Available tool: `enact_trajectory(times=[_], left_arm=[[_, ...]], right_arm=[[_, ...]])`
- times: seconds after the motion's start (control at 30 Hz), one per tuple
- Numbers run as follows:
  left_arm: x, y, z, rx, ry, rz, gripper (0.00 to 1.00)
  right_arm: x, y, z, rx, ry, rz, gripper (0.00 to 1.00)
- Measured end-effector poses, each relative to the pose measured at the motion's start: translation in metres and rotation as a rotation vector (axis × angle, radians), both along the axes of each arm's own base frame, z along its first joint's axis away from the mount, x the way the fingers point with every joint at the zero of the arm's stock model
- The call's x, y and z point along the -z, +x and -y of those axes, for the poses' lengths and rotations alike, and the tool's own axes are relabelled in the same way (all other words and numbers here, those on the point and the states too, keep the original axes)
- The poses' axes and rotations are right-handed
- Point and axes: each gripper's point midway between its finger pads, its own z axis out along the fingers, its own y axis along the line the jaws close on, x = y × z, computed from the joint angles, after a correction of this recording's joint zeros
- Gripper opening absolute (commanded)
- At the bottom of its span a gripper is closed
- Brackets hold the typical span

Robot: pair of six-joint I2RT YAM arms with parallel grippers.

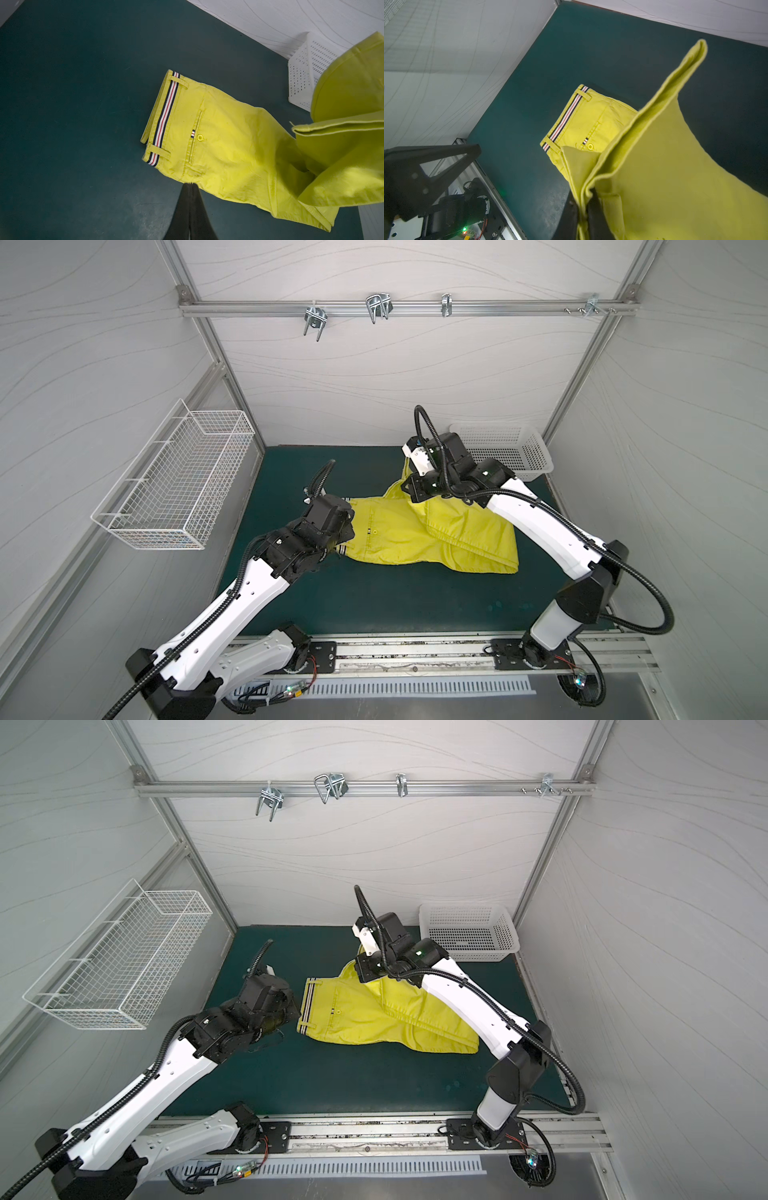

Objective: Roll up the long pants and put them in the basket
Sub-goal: Fold the long pant at the center of the board.

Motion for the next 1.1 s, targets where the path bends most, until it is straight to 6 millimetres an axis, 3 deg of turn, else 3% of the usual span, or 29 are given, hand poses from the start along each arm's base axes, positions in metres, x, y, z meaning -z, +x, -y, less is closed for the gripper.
enact_trajectory(times=[0.17, 0.27, 0.37, 0.53, 0.67, 1.1], left_arm=[[-0.009, -0.005, -0.018, -0.045, -0.003, 0.027, 0.08], [-0.011, -0.007, -0.026, -0.064, -0.002, 0.030, 0.08], [-0.012, -0.007, -0.029, -0.073, -0.003, 0.035, 0.08], [-0.016, -0.009, -0.035, -0.083, -0.006, 0.051, 0.08], [-0.016, -0.010, -0.039, -0.089, 0.006, 0.056, 0.08], [-0.009, -0.013, -0.048, -0.101, 0.026, 0.042, 0.08]], right_arm=[[-0.022, 0.000, -0.029, -0.048, 0.051, 0.034, 0.00], [-0.022, 0.004, -0.042, -0.060, 0.059, 0.038, 0.00], [-0.005, 0.010, -0.056, -0.068, 0.045, 0.023, 0.00], [0.046, 0.019, -0.078, -0.083, -0.006, -0.046, 0.00], [0.074, 0.023, -0.089, -0.088, -0.029, -0.084, 0.00], [0.099, 0.037, -0.113, -0.076, -0.026, -0.100, 0.00]])
